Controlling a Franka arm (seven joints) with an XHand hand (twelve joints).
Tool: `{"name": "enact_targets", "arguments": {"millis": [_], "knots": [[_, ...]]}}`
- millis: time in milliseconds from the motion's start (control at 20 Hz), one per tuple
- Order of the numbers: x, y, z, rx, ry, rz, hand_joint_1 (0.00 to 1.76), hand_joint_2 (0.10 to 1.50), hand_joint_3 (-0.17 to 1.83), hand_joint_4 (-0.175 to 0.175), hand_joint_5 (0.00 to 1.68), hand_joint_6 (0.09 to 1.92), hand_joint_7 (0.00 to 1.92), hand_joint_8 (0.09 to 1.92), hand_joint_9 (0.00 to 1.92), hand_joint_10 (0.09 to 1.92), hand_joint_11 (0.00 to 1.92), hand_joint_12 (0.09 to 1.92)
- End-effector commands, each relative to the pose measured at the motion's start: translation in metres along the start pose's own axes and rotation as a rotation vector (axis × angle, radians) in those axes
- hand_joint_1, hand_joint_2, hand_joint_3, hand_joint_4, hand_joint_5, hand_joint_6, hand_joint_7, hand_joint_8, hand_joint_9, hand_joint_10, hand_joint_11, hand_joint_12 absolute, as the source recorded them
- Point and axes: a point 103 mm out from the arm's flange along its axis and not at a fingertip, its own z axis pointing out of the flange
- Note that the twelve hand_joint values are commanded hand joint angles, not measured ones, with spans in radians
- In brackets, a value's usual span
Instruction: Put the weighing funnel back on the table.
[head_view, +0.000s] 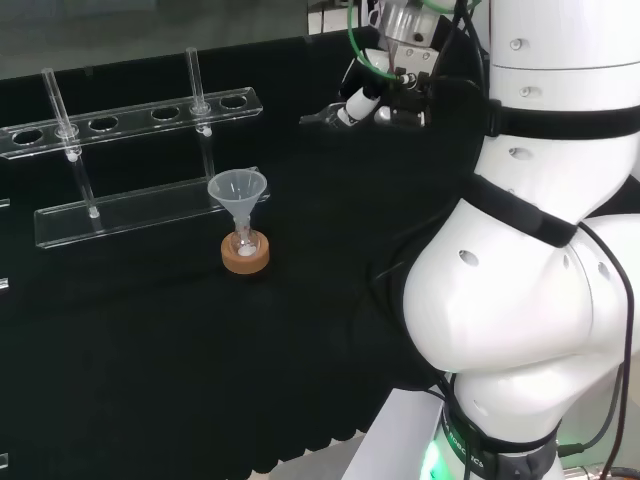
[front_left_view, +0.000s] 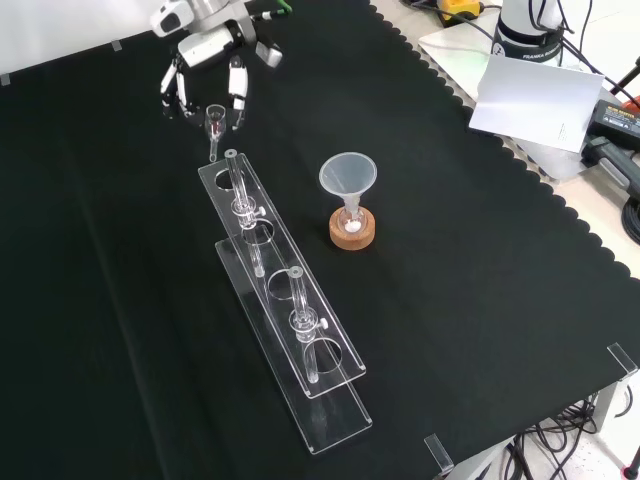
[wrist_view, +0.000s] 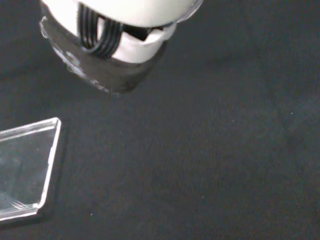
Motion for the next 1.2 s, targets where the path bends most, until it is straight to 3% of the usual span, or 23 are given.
{"name": "enact_targets", "arguments": {"millis": [50, 300, 1200], "knots": [[0.011, 0.013, 0.021, 0.035, -0.049, -0.015, 1.15, 0.67, 0.54, 0.175, 1.41, 0.36, 0.55, 0.69, 1.02, 0.29, 0.89, 0.98], [0.006, 0.019, 0.032, 0.057, -0.073, -0.007, 1.15, 0.67, 0.54, 0.175, 1.41, 0.36, 0.55, 0.69, 1.02, 0.29, 0.89, 0.98], [-0.009, 0.028, 0.065, 0.052, -0.022, 0.023, 1.15, 0.67, 0.54, 0.175, 1.41, 0.36, 0.55, 0.69, 1.02, 0.28, 0.88, 0.98]]}}
